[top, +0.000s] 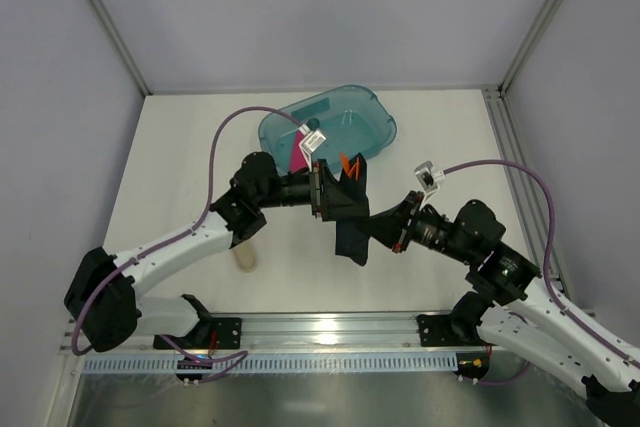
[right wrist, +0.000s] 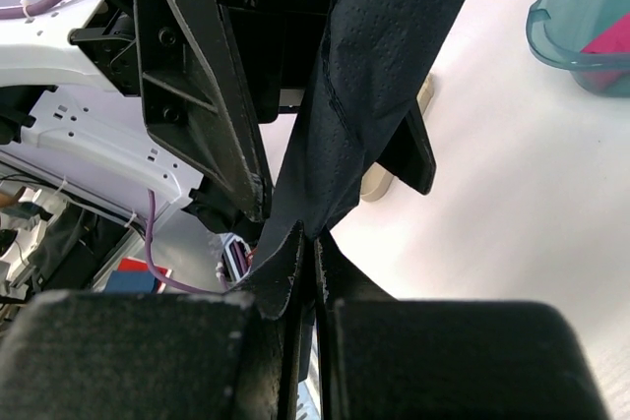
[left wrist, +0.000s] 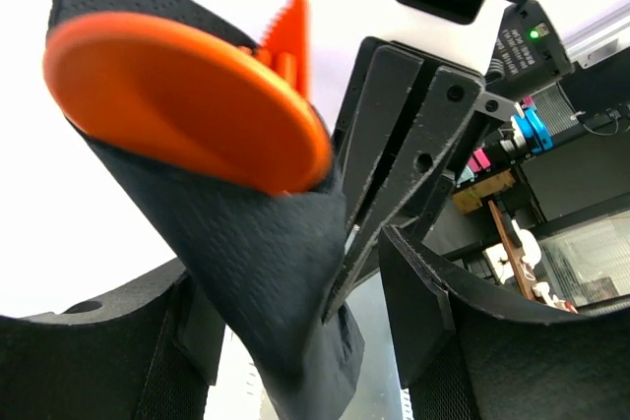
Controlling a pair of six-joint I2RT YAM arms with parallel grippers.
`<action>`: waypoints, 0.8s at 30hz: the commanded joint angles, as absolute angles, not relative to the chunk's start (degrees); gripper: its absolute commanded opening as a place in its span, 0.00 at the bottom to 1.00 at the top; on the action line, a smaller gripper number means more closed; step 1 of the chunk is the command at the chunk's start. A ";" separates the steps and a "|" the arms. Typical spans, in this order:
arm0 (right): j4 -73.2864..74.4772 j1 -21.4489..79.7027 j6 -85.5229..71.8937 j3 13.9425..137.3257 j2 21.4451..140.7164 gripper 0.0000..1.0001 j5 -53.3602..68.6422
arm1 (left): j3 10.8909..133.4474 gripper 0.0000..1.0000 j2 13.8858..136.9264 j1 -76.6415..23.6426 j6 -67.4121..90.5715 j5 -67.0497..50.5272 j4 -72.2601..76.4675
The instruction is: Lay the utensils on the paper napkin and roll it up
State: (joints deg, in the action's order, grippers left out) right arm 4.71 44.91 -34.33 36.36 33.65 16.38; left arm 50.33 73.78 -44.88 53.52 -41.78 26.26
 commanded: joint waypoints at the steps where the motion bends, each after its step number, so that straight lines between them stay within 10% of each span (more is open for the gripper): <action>1: 2.11 45.09 -33.31 38.41 32.87 0.04 15.29 | 49.75 0.62 71.19 -45.09 52.64 -41.22 27.42; 17: 1.58 45.17 -33.57 37.88 32.52 0.04 15.91 | 47.37 0.55 71.54 -45.09 54.49 -40.78 30.67; 24: 0.53 45.09 -33.84 37.53 33.05 0.04 16.35 | 47.28 0.32 72.33 -45.44 55.81 -41.66 32.69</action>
